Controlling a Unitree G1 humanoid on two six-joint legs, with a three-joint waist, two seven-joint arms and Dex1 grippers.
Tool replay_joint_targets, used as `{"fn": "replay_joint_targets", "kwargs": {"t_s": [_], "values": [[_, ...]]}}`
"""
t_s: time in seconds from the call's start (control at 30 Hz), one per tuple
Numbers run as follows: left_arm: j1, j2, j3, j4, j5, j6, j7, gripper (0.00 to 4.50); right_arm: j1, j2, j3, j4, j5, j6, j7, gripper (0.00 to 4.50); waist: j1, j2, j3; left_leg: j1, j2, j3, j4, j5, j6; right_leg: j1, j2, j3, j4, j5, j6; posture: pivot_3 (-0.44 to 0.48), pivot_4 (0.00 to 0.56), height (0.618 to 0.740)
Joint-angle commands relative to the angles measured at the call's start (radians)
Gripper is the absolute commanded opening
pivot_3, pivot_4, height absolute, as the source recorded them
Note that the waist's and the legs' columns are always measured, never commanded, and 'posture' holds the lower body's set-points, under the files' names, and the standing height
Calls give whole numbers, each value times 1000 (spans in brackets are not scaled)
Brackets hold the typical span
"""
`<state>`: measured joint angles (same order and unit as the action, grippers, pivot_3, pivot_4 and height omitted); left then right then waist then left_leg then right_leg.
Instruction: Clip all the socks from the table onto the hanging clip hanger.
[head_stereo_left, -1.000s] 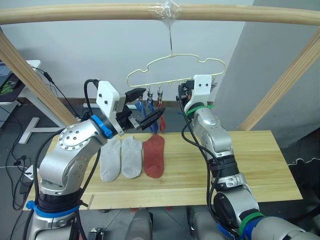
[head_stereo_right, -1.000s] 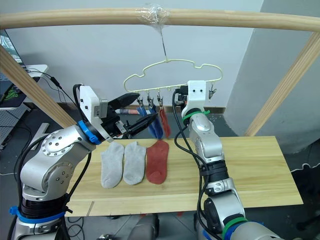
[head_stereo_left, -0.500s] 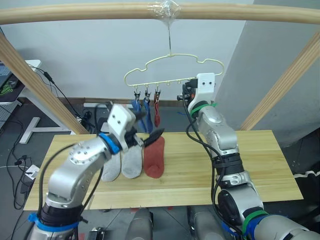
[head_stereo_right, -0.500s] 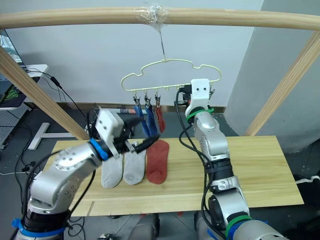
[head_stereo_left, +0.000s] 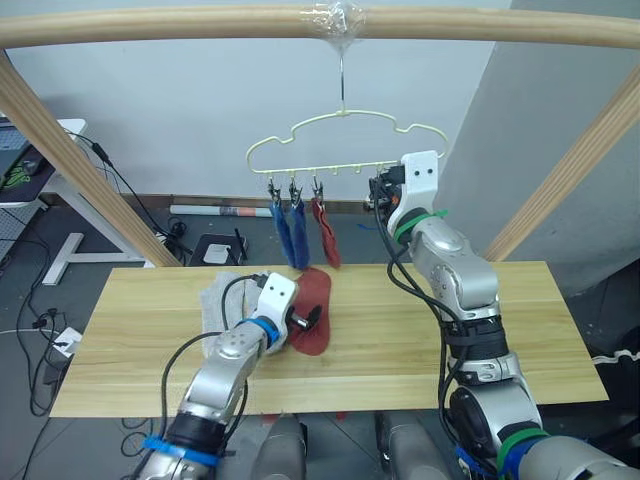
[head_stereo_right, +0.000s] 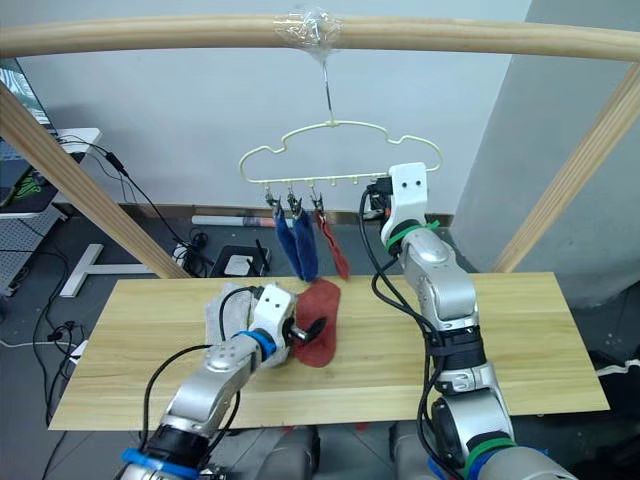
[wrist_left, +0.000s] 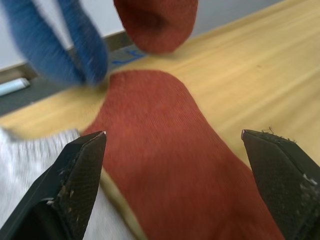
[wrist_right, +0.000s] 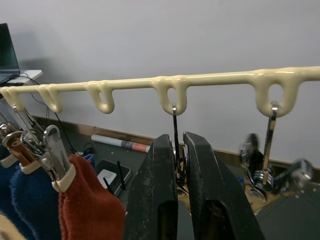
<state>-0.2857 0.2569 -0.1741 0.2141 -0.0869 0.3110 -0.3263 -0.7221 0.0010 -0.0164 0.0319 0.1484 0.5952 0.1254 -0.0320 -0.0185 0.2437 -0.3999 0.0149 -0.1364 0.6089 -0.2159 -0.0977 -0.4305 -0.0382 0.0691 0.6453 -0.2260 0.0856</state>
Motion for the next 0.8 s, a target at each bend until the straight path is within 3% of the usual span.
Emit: {"fn": "replay_joint_targets", "kwargs": {"t_s": [0.03, 0.37, 0.47, 0.8], "values": [[-51, -43, -4, 128, 29, -72, 3, 4500, 5, 0, -5, -45, 10, 11, -10, 11, -1, 0, 0, 0, 0, 0, 0, 0, 0, 0, 0, 0, 0, 0, 1, 36, 241, 740], [-146, -94, 22, 367, 55, -26, -6, 4500, 16, -6, -18, -80, 6, 26, -35, 11, -8, 0, 0, 0, 0, 0, 0, 0, 0, 0, 0, 0, 0, 1, 2, 7, 234, 740], [-141, -90, 15, 356, 71, -33, -18, 3922, 18, -11, -18, -82, 5, 26, -35, 0, -13, 0, 0, 2, 0, 0, 0, 0, 0, 2, 0, 0, 0, 1, 2, 7, 234, 740], [-69, -86, 0, 280, 101, -55, -50, 1346, 15, -40, -29, -66, 9, 15, -33, 0, -13, 0, 0, 2, 0, 0, -1, 0, 0, 2, 0, 0, 0, 1, 1, 12, 245, 740]]}}
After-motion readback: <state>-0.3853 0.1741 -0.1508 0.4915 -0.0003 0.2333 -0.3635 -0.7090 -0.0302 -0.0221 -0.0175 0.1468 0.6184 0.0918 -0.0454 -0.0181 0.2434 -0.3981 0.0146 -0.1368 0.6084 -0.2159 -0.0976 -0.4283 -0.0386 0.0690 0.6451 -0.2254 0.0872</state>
